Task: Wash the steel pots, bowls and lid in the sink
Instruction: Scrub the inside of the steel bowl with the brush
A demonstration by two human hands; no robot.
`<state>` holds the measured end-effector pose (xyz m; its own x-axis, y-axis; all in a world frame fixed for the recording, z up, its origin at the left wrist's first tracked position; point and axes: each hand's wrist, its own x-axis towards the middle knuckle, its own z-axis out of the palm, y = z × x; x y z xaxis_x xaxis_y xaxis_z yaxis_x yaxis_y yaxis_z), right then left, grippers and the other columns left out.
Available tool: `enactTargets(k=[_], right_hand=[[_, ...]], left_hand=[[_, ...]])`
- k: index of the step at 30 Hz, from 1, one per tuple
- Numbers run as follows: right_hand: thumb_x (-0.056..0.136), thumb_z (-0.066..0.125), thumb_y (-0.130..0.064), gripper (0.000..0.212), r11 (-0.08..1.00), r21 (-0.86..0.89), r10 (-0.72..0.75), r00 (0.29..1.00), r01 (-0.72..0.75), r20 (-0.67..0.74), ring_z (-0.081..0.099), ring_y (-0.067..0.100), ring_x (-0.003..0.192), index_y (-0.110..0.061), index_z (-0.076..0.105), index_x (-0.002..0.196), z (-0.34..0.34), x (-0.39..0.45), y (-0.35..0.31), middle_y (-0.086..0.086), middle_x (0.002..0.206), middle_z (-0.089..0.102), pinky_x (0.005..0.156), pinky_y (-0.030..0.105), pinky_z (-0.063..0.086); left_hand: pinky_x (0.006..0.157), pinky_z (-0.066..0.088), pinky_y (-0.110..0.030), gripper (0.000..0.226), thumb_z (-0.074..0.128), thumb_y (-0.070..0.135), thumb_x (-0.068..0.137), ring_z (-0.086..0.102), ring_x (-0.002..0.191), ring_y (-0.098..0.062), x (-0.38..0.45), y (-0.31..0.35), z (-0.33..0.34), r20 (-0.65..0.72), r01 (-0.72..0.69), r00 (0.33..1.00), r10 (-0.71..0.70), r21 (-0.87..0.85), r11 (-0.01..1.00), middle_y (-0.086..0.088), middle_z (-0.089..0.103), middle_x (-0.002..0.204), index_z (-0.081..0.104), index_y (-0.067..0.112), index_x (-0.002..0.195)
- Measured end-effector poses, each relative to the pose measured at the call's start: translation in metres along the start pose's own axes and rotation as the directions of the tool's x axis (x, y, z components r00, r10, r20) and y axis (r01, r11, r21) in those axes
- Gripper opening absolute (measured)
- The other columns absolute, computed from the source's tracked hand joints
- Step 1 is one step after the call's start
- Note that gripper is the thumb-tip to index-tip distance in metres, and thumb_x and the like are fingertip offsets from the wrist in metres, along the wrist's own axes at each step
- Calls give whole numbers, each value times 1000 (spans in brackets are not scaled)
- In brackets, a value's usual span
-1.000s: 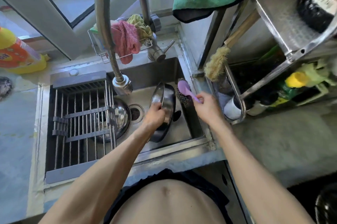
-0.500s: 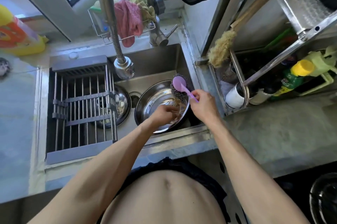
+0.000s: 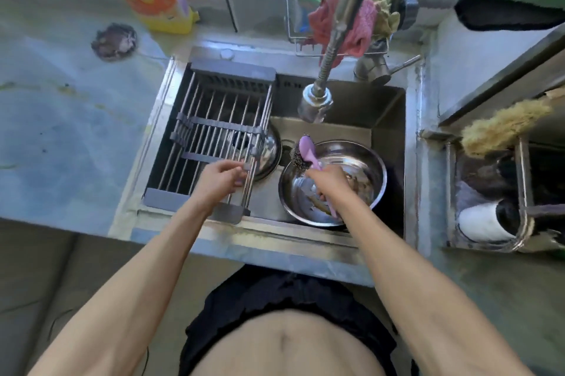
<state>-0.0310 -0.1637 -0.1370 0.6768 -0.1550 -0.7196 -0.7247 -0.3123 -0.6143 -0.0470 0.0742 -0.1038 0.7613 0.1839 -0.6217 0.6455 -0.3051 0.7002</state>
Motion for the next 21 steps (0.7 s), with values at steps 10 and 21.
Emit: enactTargets(k=[10,21], right_hand=[[97,54,-21,18,959,209,186,982,-189,33,57,20,51,-8,53,86,89,123,-25,8,63,55,44,26,52],[79,48,-12,60,985,-81,151,987,-156,-63,53,26,77,2,48,137,135,226,-15,13,83,52,60,31,43]], left_hand=[[80,55,-36,43,74,57,87,62,91,-19,22,-10,18,-52,-47,994,93,575,817,4,65,98,62,20,106],[70,53,-34,16,69,32,85,65,79,-25,56,-32,27,-98,-64,988,119,438,897,4,65,73,65,18,77]])
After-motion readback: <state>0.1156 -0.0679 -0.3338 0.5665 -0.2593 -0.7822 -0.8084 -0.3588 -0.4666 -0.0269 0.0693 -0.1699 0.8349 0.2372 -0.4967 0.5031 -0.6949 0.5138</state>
